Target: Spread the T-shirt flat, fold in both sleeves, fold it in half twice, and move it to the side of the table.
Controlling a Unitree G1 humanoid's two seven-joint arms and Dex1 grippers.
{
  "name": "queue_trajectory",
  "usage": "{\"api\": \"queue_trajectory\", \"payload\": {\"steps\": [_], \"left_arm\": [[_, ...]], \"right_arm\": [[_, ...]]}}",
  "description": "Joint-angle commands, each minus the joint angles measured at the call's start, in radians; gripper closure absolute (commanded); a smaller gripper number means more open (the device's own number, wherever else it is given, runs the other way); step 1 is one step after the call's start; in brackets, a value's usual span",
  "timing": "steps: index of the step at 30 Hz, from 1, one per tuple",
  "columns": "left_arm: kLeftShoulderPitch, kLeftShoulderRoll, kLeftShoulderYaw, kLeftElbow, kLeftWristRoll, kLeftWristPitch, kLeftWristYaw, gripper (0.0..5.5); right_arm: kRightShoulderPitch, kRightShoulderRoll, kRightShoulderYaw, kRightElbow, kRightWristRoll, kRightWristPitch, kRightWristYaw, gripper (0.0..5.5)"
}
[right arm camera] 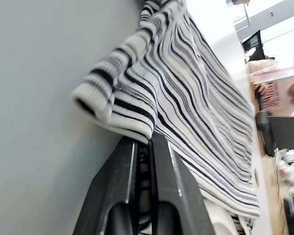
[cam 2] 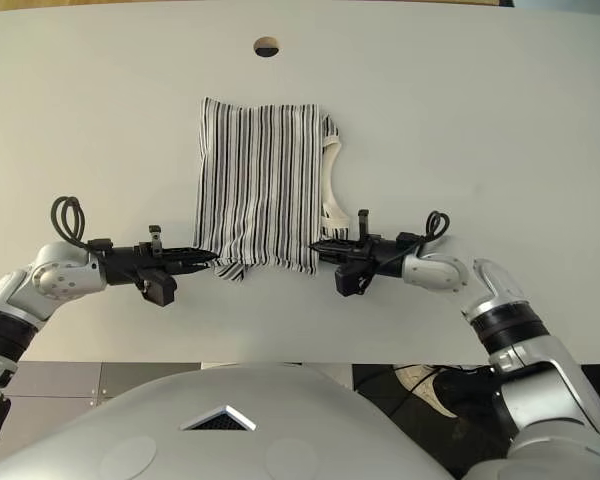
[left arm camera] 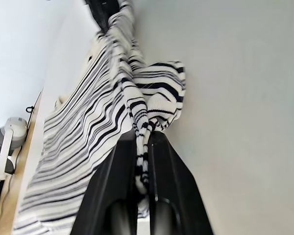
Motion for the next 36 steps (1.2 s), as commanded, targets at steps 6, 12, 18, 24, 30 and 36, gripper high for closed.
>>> {"api": "queue_trajectory", "payload": {"steps": [6, 12, 18, 24, 30, 36], "left_arm": [[0.270, 0.056, 0.097, -0.269, -0.169, 0.126, 0.015, 5.40], [0.090, -0.186, 0.196, -0.207, -0.188, 0.324, 0.159, 5.40], [-0.058, -0.345, 0.196, -0.109, -0.147, 0.510, 0.203, 5.40], [-0.148, -0.391, 0.189, 0.060, -0.027, 0.530, 0.269, 5.40], [-0.265, -0.464, 0.180, 0.285, 0.026, 0.495, 0.319, 4.69], [-0.363, -0.522, 0.189, 0.428, 0.037, 0.439, 0.392, 3.77]], "right_arm": [[0.232, -0.122, -0.110, -0.288, 0.196, 0.118, 0.076, 5.39], [0.104, 0.030, -0.135, -0.190, 0.243, 0.223, 0.064, 5.39], [-0.073, 0.205, -0.193, -0.040, 0.317, 0.346, 0.040, 5.39], [-0.185, 0.314, -0.191, 0.132, 0.212, 0.367, -0.025, 5.39], [-0.279, 0.381, -0.187, 0.321, 0.099, 0.355, -0.122, 4.92], [-0.363, 0.428, -0.194, 0.466, 0.050, 0.323, -0.193, 3.87]]}}
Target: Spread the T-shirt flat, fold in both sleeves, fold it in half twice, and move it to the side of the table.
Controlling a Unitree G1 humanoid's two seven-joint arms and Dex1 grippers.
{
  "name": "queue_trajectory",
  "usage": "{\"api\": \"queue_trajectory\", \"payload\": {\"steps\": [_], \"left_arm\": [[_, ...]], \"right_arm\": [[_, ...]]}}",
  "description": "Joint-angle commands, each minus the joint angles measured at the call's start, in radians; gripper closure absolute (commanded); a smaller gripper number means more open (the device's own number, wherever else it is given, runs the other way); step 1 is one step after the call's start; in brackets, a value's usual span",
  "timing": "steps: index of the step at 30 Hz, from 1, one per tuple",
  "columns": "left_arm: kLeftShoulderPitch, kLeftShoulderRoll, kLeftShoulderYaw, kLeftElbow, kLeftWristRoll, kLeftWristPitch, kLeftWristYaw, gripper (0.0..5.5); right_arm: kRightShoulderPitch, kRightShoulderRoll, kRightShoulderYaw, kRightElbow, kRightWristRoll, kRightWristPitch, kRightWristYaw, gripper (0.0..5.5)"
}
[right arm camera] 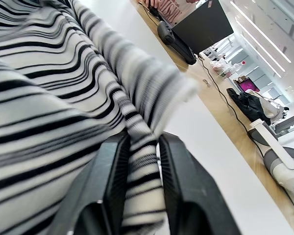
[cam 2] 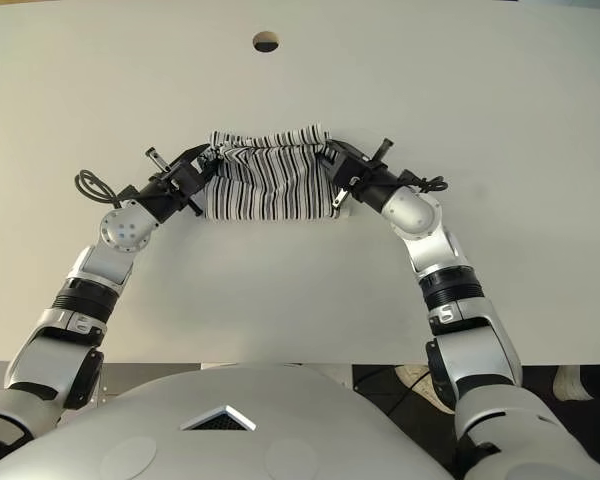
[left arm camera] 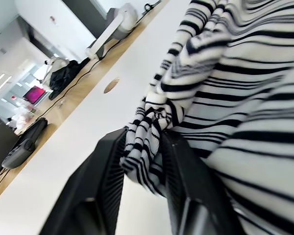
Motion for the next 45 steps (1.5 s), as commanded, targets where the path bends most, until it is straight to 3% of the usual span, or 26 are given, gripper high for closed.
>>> {"api": "queue_trajectory", "payload": {"steps": [1, 8, 12, 16, 19, 23, 28, 33, 40, 45], "left_arm": [[-0.083, -0.032, 0.002, 0.078, 0.024, -0.043, 0.036, 3.63], [-0.231, -0.085, 0.032, 0.290, 0.018, -0.074, 0.107, 2.46], [-0.297, -0.078, 0.066, 0.448, 0.020, -0.007, 0.165, 1.85], [-0.314, -0.023, 0.097, 0.570, 0.034, 0.044, 0.292, 1.27], [-0.302, -0.006, 0.184, 0.557, -0.036, -0.028, 0.366, 1.08], [-0.249, -0.021, 0.289, 0.436, -0.136, -0.161, 0.408, 1.08], [-0.158, -0.076, 0.368, 0.278, -0.243, -0.232, 0.388, 1.08], [-0.141, -0.123, 0.380, 0.225, -0.276, -0.218, 0.352, 1.08], [-0.108, -0.142, 0.400, 0.182, -0.283, -0.208, 0.341, 1.08], [-0.083, -0.157, 0.396, 0.161, -0.262, -0.198, 0.352, 1.08]], "right_arm": [[-0.063, 0.018, -0.009, 0.079, -0.027, -0.020, -0.037, 3.70], [-0.184, 0.055, -0.029, 0.227, -0.051, -0.005, -0.129, 2.37], [-0.111, 0.052, -0.068, -0.010, 0.049, -0.032, -0.072, 2.33], [0.026, 0.069, 0.020, -0.313, 0.146, 0.076, 0.100, 2.33], [0.024, 0.109, 0.080, -0.267, 0.145, 0.146, 0.185, 2.33], [-0.092, 0.182, 0.066, 0.015, 0.155, 0.207, 0.220, 2.33], [-0.265, 0.291, -0.029, 0.403, 0.207, 0.359, 0.212, 2.33], [-0.384, 0.307, -0.238, 0.636, 0.310, 0.506, -0.070, 2.33], [-0.388, 0.035, -0.560, 0.736, 0.449, 0.548, -0.506, 2.33], [-0.318, -0.115, -0.700, 0.744, 0.487, 0.543, -0.621, 2.33]]}}
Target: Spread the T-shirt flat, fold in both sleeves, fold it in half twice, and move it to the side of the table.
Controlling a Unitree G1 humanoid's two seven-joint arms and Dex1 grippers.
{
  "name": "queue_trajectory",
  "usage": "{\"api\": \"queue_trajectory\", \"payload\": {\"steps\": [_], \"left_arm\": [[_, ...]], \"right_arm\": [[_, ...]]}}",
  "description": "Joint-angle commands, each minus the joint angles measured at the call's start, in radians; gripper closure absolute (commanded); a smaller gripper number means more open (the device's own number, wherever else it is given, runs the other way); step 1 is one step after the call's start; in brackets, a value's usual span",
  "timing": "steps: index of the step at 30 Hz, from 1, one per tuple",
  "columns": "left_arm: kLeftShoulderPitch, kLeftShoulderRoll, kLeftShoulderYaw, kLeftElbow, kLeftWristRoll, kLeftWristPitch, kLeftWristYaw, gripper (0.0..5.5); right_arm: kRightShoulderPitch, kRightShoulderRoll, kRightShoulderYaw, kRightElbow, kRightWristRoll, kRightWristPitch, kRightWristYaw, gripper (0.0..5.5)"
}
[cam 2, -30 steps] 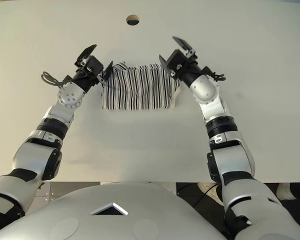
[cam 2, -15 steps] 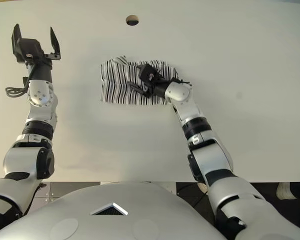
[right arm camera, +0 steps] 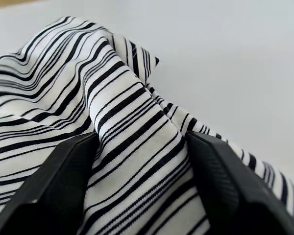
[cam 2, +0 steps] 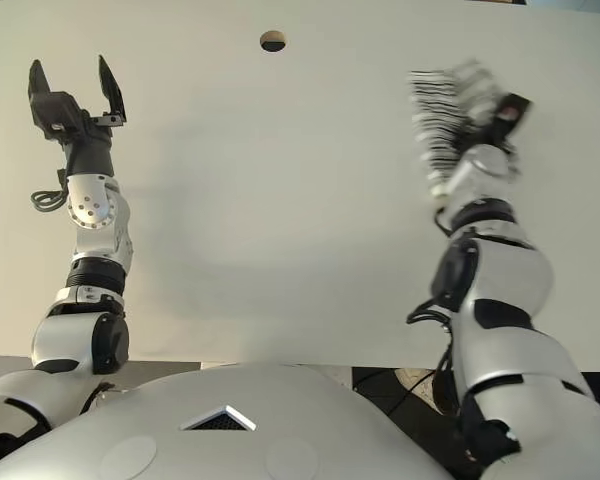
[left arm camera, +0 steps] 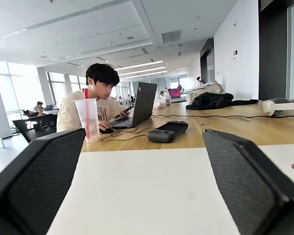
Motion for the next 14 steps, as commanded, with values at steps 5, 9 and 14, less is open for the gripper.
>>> {"api": "queue_trajectory", "payload": {"steps": [5, 9, 14], "left_arm": [[0.017, -0.037, -0.006, -0.024, 0.039, 0.032, 0.025, 1.08], [0.013, -0.079, -0.027, -0.041, 0.059, 0.044, 0.032, 1.08], [-0.007, -0.164, -0.056, -0.117, 0.061, 0.085, 0.041, 1.08]], "right_arm": [[0.043, -0.050, -0.074, 0.007, -0.024, -0.074, -0.104, 2.33], [-0.041, 0.027, -0.008, -0.063, -0.102, -0.299, -0.143, 2.33], [-0.031, 0.340, 0.293, -0.293, -0.375, -0.622, -0.221, 2.33]]}}
